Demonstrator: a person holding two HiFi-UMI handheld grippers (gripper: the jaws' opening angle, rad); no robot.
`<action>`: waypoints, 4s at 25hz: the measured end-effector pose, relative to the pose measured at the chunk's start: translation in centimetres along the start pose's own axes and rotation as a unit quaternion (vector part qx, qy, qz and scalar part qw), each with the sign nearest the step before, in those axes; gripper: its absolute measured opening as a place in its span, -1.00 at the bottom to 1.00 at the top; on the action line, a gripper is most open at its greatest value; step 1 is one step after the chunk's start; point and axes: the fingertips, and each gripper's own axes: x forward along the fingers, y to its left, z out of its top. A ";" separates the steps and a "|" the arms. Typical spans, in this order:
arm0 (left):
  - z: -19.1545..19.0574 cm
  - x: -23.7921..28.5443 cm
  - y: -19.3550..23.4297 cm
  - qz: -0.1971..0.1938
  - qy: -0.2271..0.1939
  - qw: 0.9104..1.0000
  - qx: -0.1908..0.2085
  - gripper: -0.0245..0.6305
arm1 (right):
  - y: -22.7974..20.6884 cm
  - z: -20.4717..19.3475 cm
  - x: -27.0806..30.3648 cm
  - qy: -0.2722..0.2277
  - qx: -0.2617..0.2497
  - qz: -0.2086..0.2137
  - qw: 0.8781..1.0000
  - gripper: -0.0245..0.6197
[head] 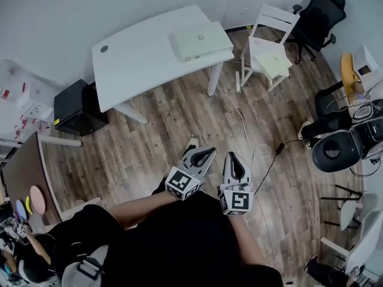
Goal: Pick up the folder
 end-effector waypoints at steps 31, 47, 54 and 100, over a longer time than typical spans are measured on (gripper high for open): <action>9.5 14.5 30.6 0.103 -0.008 0.993 -0.051 -0.88 | -6.1 6.1 34.0 0.034 0.022 0.053 0.998 -0.82; 13.1 19.8 52.3 0.317 -0.021 0.942 -0.105 -0.88 | -14.2 9.1 56.1 0.055 0.035 0.134 0.989 -0.82; 9.1 21.4 56.4 0.337 0.048 0.933 -0.116 -0.87 | -18.1 4.2 61.3 0.141 0.042 0.145 0.978 -0.81; -7.9 25.1 60.1 0.274 0.150 0.875 -0.370 0.07 | -24.0 -13.7 68.1 0.369 0.181 0.258 0.875 0.00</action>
